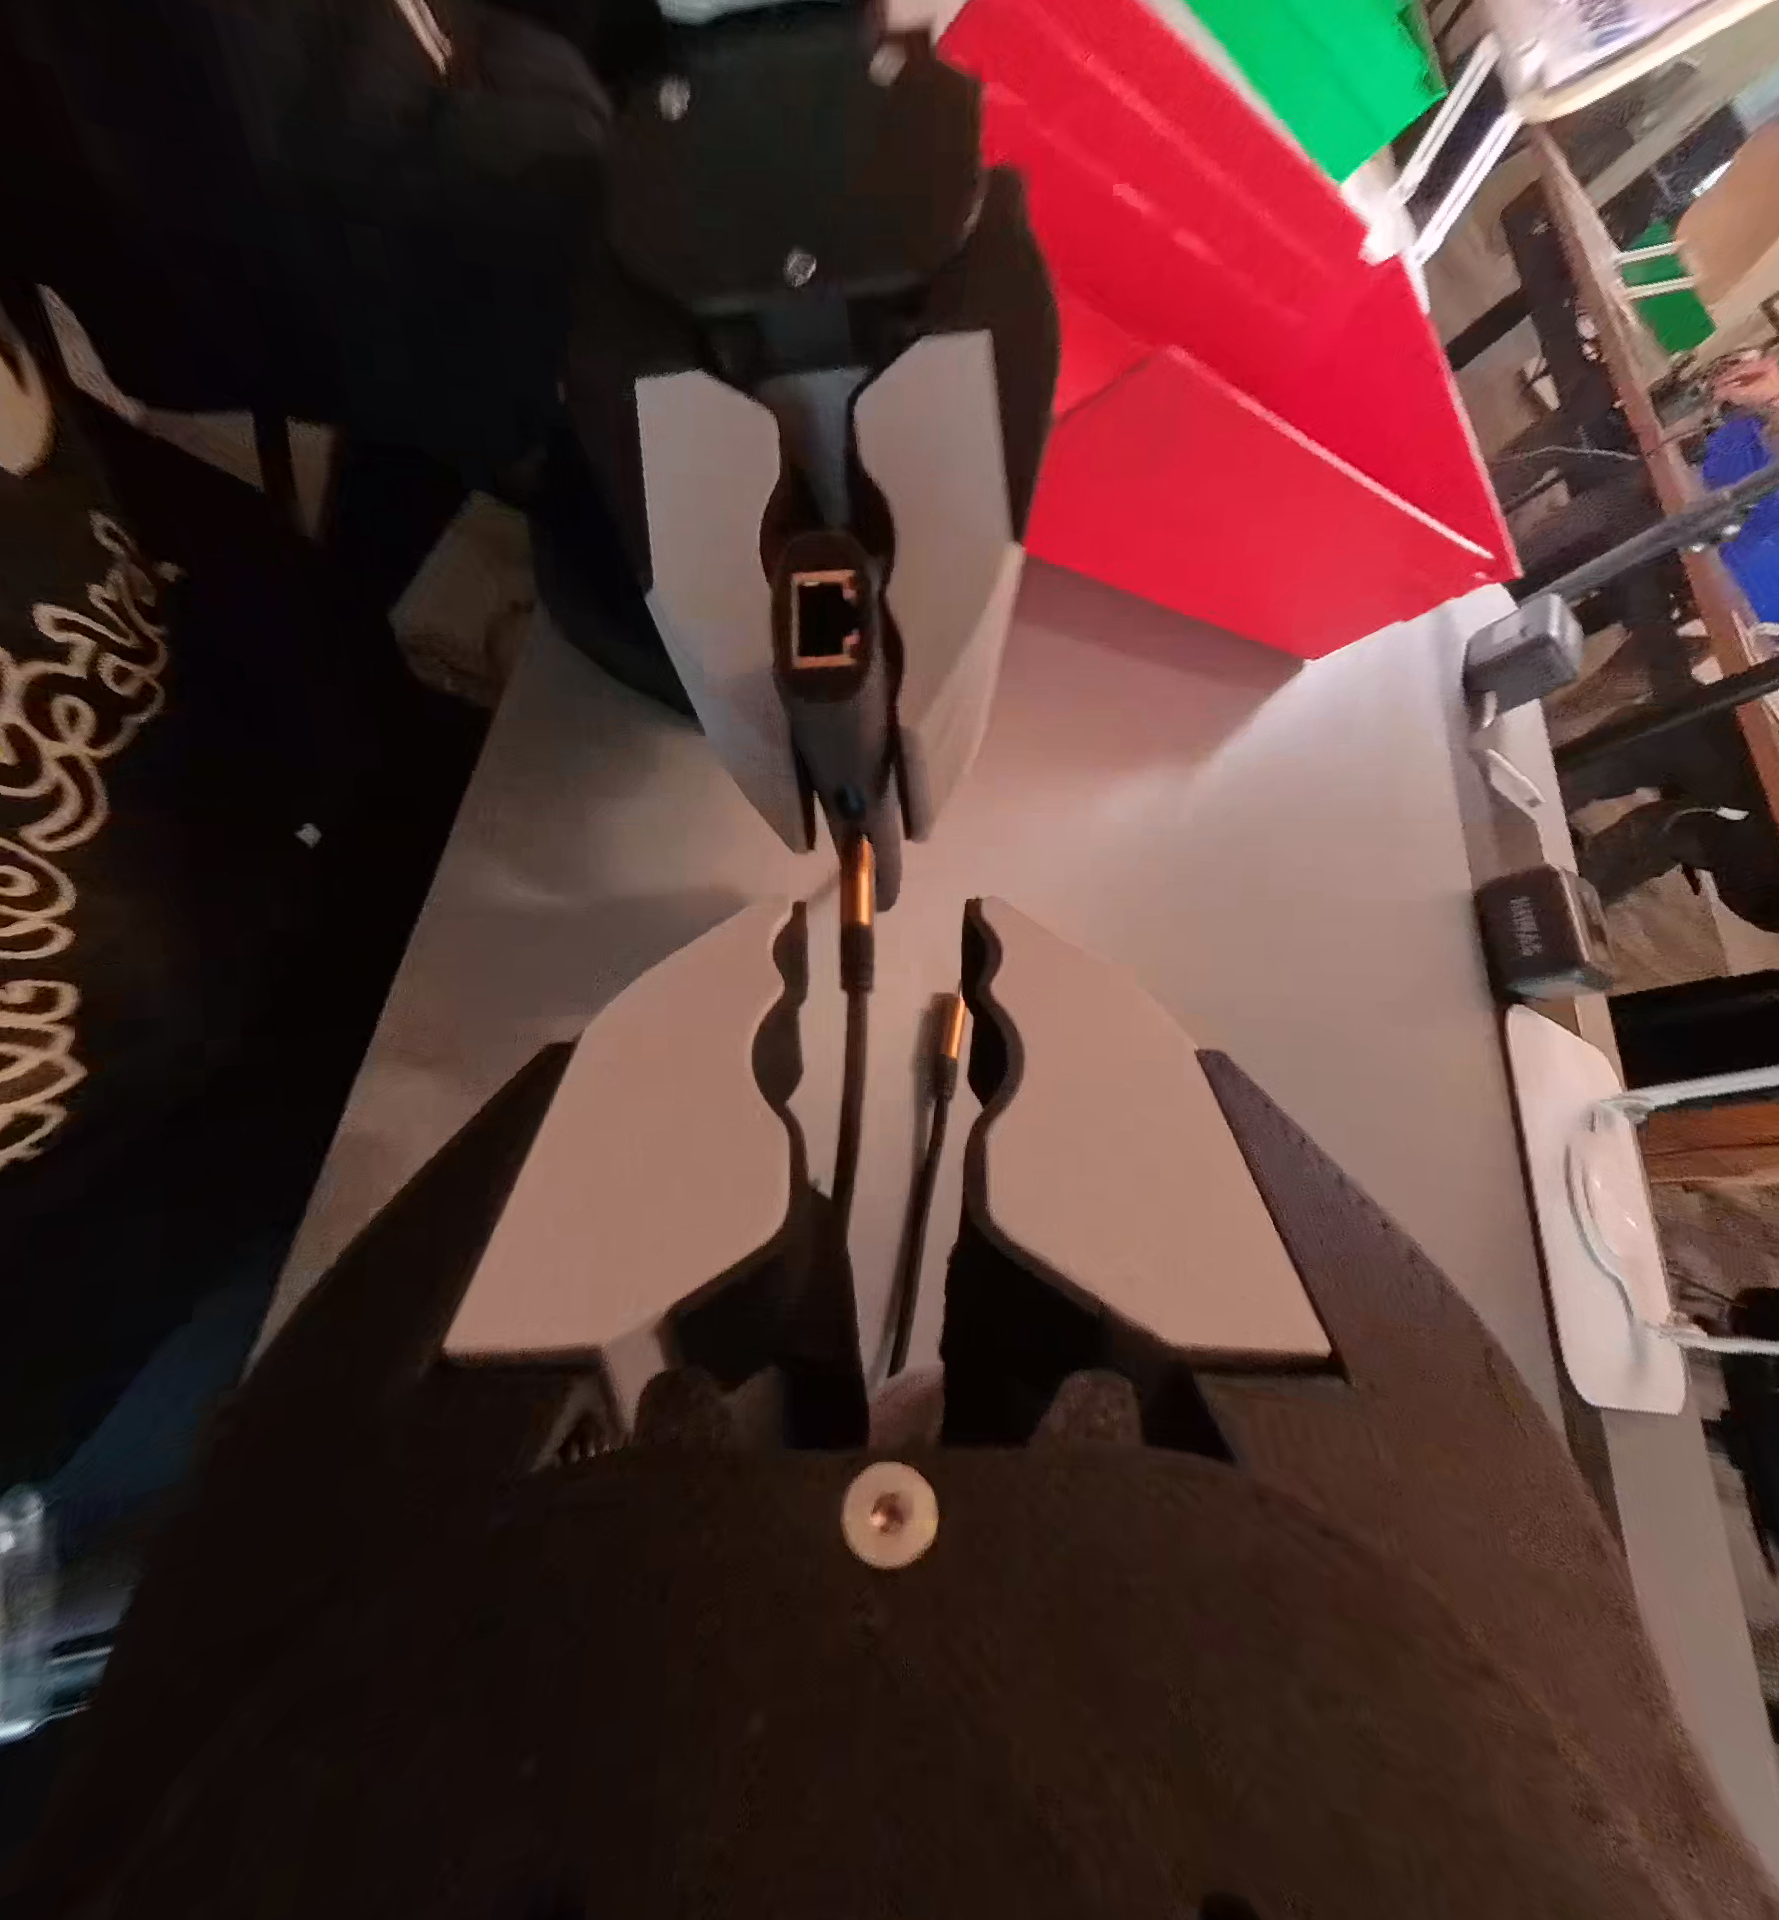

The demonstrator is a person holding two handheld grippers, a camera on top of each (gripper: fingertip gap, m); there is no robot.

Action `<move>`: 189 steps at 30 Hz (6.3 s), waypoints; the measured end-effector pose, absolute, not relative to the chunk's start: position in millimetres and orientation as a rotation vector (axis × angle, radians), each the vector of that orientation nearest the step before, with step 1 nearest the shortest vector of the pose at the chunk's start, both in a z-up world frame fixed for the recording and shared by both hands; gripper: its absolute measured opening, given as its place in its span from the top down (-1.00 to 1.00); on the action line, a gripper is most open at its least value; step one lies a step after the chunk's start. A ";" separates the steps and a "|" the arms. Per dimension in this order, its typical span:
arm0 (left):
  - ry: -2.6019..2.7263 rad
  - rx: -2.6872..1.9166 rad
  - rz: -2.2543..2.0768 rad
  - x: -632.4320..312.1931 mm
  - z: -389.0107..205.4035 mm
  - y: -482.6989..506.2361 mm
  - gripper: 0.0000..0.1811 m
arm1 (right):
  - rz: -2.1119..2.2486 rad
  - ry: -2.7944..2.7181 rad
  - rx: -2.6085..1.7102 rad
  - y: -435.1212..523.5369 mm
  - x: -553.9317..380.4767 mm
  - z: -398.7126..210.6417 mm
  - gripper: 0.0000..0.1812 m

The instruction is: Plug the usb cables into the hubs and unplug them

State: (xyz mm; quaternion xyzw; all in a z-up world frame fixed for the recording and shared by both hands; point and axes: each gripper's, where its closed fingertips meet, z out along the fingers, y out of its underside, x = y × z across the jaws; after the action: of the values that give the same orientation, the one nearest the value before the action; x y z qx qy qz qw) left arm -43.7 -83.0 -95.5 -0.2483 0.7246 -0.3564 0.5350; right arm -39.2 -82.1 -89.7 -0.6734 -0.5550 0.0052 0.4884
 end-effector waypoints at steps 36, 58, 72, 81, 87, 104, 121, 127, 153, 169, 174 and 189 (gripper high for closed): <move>1.758 -0.662 -0.575 -33.9 -109.8 -66.8 0.80 | -0.283 -1.487 -1.543 -69.1 -38.0 -108.5 0.92; 1.780 -0.662 -0.359 -28.2 -122.5 -55.8 0.77 | -0.556 -1.516 -1.466 -55.4 -26.6 -123.6 0.92; 1.796 -0.683 -0.269 -29.4 -128.6 -49.4 0.80 | -0.632 -1.508 -1.454 -50.1 -27.2 -128.8 0.89; 1.783 -0.656 -0.273 -29.0 -126.0 -52.2 0.80 | -0.617 -1.513 -1.445 -50.9 -27.6 -126.0 0.92; 1.771 -0.649 -0.286 -27.8 -123.6 -55.3 0.80 | -0.556 -1.536 -1.456 -56.1 -27.0 -122.0 0.92; 1.701 -0.792 -0.340 -34.8 -116.8 -29.4 0.81 | -0.380 -0.659 -1.275 -125.7 118.6 74.6 0.92; 1.755 -0.765 -0.288 -32.2 -126.0 -32.0 0.80 | -0.950 -0.130 -1.143 -237.7 278.1 123.5 0.92; 1.756 -0.765 -0.292 -32.2 -126.2 -32.0 0.80 | -0.898 -0.084 -1.198 -221.8 310.4 96.4 0.92; 1.760 -0.759 -0.271 -32.2 -127.2 -31.6 0.80 | -0.365 0.034 -2.333 -172.2 362.5 -123.6 0.57; 1.697 -0.801 -0.331 -33.6 -117.4 -27.6 0.81 | -0.343 0.149 -2.410 -238.0 338.9 -93.7 0.62; 1.599 -0.826 -0.500 -37.8 -98.3 -29.5 0.81 | -0.243 -0.326 -1.984 -175.3 258.4 -23.1 0.00; 1.344 -0.643 -1.360 -78.6 -29.0 -65.0 0.81 | 0.538 -1.019 -1.191 -79.2 -39.8 -30.9 0.36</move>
State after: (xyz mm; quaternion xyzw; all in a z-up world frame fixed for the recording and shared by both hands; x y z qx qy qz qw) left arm -78.6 -65.0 -29.0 -0.2698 0.5639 -0.5703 0.5330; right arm -39.8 -79.2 -30.9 -0.5296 -0.4533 0.2393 0.6759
